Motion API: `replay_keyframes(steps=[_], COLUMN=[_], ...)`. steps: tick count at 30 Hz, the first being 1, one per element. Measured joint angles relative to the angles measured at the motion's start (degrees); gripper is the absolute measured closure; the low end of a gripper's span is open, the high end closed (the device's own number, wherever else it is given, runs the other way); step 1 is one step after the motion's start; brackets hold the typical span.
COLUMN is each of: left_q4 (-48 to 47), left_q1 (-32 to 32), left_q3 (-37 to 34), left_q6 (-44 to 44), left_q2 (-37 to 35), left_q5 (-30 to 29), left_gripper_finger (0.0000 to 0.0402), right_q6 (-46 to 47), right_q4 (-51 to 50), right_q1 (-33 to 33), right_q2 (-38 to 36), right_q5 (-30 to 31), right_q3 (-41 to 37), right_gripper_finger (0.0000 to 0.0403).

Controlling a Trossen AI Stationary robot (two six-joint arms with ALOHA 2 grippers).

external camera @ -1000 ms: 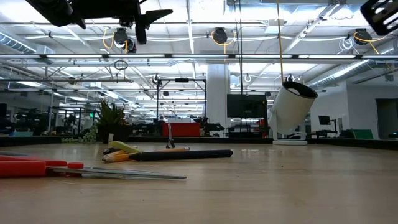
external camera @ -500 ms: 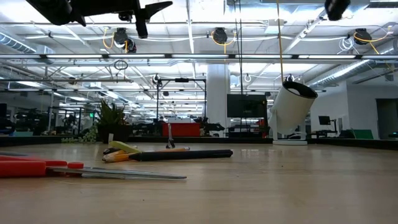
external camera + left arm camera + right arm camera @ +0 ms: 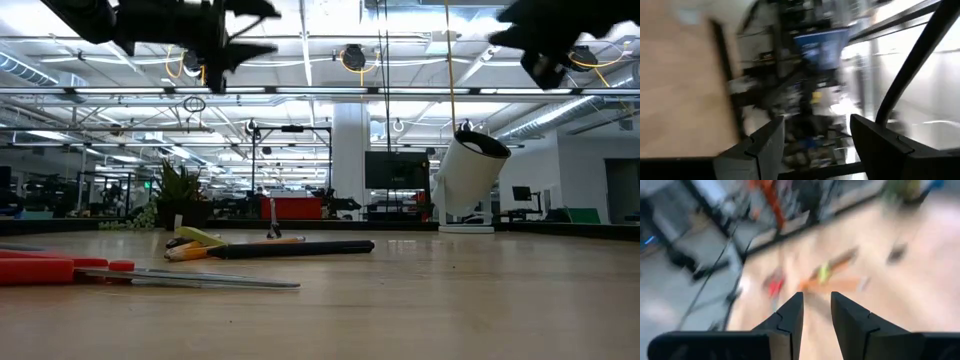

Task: Pick and place office supplies into organizer
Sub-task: Put the black clip binder into the desk organizer

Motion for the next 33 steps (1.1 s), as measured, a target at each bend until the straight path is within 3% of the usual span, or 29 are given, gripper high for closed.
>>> replay_keyframes(steps=[7, 12, 21, 25, 33], left_q4=[-19.09, -23.95, -32.21, -33.50, -37.52], left_q1=[-0.30, -1.92, -4.44, -4.39, -4.35], left_q3=[-0.02, 0.00, 1.27, 4.20, 10.46], left_q6=[0.92, 0.10, -0.88, 3.10, 10.65], left_q2=[0.52, 1.78, 9.33, 11.21, 18.29], left_q5=[-3.55, -9.24, -9.51, -13.84, -16.37], left_gripper_finger=[0.0172, 0.0172, 0.0172, 0.0172, 0.0172], right_q6=[13.51, 15.76, 15.58, 14.59, 15.57], right_q4=[-4.26, -4.30, -5.15, -5.34, -5.66], right_q1=[0.13, 0.07, 0.11, 0.11, 0.11], right_q2=[2.18, 2.17, 2.19, 2.19, 2.18], right_q5=[-15.72, -15.49, -15.54, -15.52, -15.53], right_q3=[0.00, 0.00, 0.00, 0.00, 0.00], right_gripper_finger=[0.0314, 0.0314, 0.0314, 0.0314, 0.0314])
